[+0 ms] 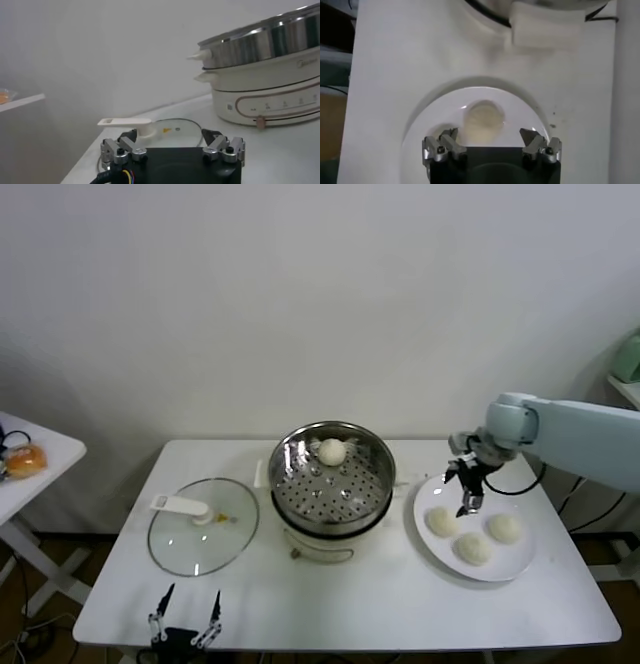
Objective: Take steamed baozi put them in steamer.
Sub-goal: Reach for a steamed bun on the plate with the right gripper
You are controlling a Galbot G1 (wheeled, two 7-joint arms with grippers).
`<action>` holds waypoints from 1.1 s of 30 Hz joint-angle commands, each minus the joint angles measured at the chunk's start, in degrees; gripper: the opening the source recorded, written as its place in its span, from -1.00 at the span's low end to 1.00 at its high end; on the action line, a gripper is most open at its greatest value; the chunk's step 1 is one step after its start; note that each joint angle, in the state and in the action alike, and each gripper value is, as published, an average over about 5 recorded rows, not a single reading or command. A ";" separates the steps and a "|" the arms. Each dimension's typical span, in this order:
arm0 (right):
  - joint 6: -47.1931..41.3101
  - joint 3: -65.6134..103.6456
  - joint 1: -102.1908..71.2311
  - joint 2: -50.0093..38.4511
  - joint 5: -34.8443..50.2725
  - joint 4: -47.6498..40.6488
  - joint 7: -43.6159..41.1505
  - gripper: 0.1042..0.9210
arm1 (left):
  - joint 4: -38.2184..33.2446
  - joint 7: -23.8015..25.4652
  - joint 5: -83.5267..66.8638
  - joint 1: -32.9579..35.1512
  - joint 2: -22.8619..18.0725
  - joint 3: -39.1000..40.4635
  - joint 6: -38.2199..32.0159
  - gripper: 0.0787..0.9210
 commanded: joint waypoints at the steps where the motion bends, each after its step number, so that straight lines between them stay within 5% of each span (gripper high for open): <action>1: -3.40 4.72 -8.37 1.18 -3.77 -3.07 0.67 0.76 | 0.32 0.00 0.12 -0.05 -2.42 -0.11 -0.07 0.77; 22: -1.76 10.09 -15.69 6.18 -10.30 -11.66 0.20 0.75 | 1.52 0.01 0.69 -0.41 -2.26 -0.87 -0.42 0.77; 33: -1.17 11.66 -14.89 5.45 -11.84 -10.90 -0.19 0.35 | 1.32 -0.05 0.91 -0.44 -2.27 -0.85 -0.49 0.77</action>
